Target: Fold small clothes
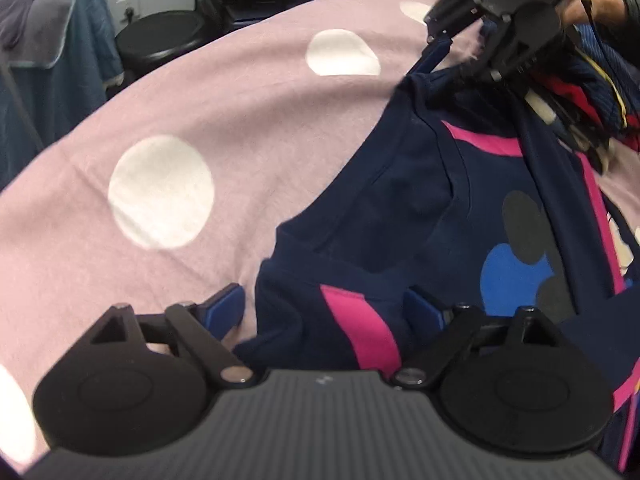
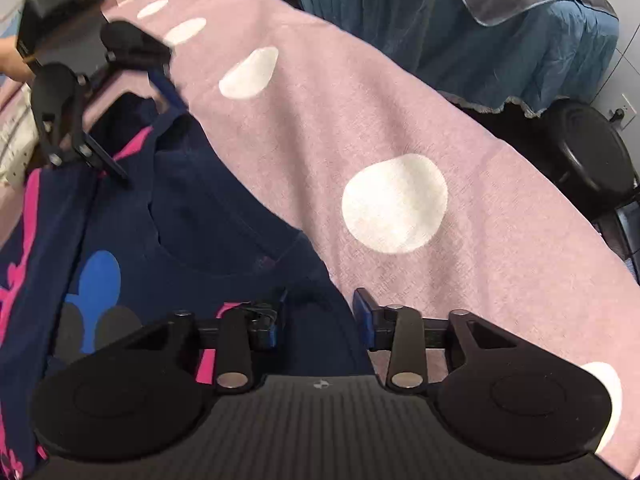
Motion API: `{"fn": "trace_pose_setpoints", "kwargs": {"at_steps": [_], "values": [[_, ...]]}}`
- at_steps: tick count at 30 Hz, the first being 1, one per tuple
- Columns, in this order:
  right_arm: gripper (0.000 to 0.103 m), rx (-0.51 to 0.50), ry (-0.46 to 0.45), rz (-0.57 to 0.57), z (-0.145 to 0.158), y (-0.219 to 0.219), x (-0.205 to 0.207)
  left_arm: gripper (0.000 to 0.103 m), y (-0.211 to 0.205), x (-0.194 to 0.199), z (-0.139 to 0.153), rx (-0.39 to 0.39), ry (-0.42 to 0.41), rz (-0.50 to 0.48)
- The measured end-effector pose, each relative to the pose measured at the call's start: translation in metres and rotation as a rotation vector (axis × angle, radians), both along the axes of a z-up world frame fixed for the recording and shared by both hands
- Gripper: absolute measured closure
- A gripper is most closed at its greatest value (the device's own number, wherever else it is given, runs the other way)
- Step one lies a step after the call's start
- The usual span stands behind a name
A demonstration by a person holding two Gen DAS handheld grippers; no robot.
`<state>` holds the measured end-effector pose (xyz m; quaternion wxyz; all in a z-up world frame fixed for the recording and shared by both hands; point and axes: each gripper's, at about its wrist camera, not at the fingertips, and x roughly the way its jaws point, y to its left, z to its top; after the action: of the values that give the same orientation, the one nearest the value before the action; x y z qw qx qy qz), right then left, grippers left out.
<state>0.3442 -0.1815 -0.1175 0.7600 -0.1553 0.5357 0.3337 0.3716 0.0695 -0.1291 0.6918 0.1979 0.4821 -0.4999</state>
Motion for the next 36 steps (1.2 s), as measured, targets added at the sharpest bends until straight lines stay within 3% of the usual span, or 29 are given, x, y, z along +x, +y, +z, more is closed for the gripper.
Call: {"fn": "trace_pose_setpoints", "kwargs": {"at_steps": [1,2,3,5,9,16,20,24,28,31,36], "values": [[0.068,0.005,0.005,0.005,0.000,0.000,0.000,0.025,-0.002,0.002,0.001,-0.007,0.002,0.006],[0.079,0.004,0.005,0.013,0.000,0.001,-0.002,0.043,-0.003,0.003,0.002,-0.016,0.008,0.022],[0.090,0.000,0.002,0.018,0.001,0.002,-0.002,0.069,-0.004,0.005,0.004,-0.013,0.002,0.037],[0.094,0.008,-0.003,-0.002,0.006,0.002,-0.004,0.098,-0.004,0.004,0.009,-0.019,0.017,0.032],[0.096,0.035,-0.042,-0.018,0.027,0.000,-0.015,0.098,-0.004,-0.011,0.018,0.030,-0.010,0.008],[0.096,0.069,-0.136,0.043,0.083,0.009,-0.072,0.099,0.016,-0.055,0.071,-0.003,-0.093,0.012],[0.096,0.122,-0.161,0.097,0.111,0.016,-0.137,0.099,0.031,-0.117,0.103,-0.018,-0.140,-0.023],[0.096,0.179,-0.165,0.175,0.128,0.023,-0.232,0.099,0.051,-0.215,0.124,-0.055,-0.187,-0.031],[0.096,0.199,-0.135,0.212,0.122,0.025,-0.323,0.098,0.071,-0.318,0.117,-0.120,-0.197,0.044],[0.096,0.189,-0.082,0.215,0.097,0.029,-0.377,0.098,0.077,-0.382,0.095,-0.169,-0.157,0.123],[0.096,0.196,-0.052,0.178,0.059,0.027,-0.427,0.098,0.090,-0.447,0.065,-0.277,-0.098,0.265]]}}
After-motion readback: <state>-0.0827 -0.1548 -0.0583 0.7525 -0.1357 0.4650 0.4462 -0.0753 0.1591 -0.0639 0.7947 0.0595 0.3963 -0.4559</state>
